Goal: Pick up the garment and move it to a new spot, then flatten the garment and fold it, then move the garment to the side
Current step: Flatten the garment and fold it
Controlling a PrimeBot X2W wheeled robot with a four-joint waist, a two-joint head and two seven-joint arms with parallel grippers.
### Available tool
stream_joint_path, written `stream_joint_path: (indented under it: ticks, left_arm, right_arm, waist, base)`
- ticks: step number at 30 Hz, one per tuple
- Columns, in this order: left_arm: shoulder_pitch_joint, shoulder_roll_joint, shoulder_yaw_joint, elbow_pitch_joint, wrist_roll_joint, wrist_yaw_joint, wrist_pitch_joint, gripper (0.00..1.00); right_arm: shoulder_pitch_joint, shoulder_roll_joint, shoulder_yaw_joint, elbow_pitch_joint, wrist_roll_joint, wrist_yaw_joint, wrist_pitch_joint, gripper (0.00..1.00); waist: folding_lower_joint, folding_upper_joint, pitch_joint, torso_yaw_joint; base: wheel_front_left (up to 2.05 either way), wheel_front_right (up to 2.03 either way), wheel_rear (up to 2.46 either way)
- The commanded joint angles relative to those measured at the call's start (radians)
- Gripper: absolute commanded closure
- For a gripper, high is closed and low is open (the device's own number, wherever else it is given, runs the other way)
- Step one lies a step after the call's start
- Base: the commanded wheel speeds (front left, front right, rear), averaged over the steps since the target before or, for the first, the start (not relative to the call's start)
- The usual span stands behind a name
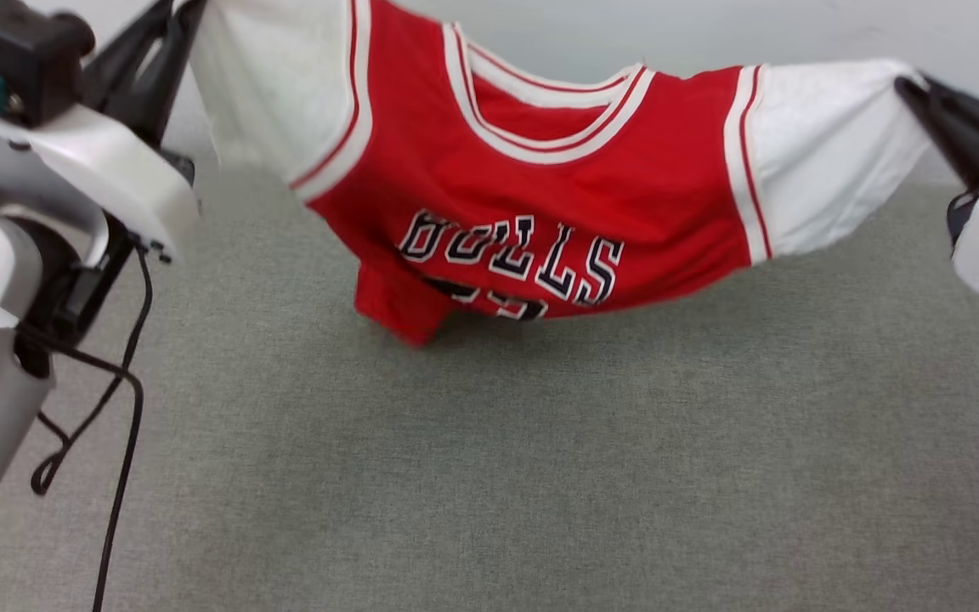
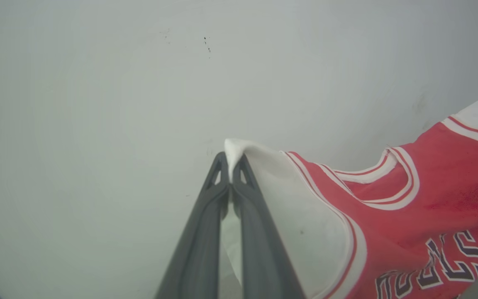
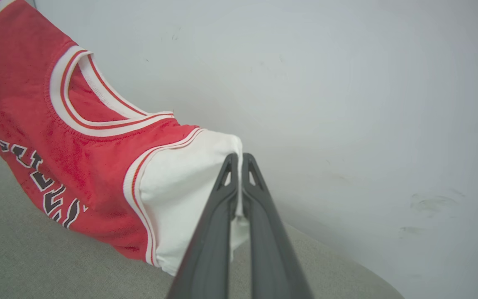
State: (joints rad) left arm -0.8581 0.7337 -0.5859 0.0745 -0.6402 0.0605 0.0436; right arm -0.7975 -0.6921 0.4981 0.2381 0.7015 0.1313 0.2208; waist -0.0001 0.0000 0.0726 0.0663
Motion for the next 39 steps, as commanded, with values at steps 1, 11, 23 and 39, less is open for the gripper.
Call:
stream_joint_path:
  ticks: [1, 11, 23, 39]
  left_arm:
    - [-0.026, -0.008, 0.004, -0.012, 0.007, 0.002, -0.001, 1.00]
    - [-0.216, -0.053, 0.033, -0.028, 0.003, -0.016, 0.024, 1.00]
    - [-0.492, -0.123, 0.041, 0.131, 0.016, -0.086, 0.026, 1.00]
    - [-0.928, -0.222, 0.031, 0.500, 0.103, -0.154, -0.106, 1.00]
  right_arm:
    - [-0.005, 0.008, -0.024, -0.016, -0.011, -0.001, 0.003, 1.00]
    - [-0.079, 0.049, -0.194, -0.129, -0.118, -0.001, 0.056, 1.00]
    - [-0.324, 0.055, -0.209, -0.120, -0.206, -0.001, 0.152, 1.00]
    - [-0.847, 0.104, -0.103, 0.183, -0.322, -0.001, 0.047, 1.00]
  waist:
    - [0.0001, 0.0000, -0.005, -0.004]
    - [0.0001, 0.0000, 0.024, -0.016]
    - [0.0001, 0.0000, 0.192, -0.029]
    - [0.0001, 0.0000, 0.443, -0.032]
  base:
    - [0.00, 0.00, 0.00]
    - [0.00, 0.00, 0.00]
    - [0.00, 0.00, 0.00]
    - [0.00, 0.00, 0.00]
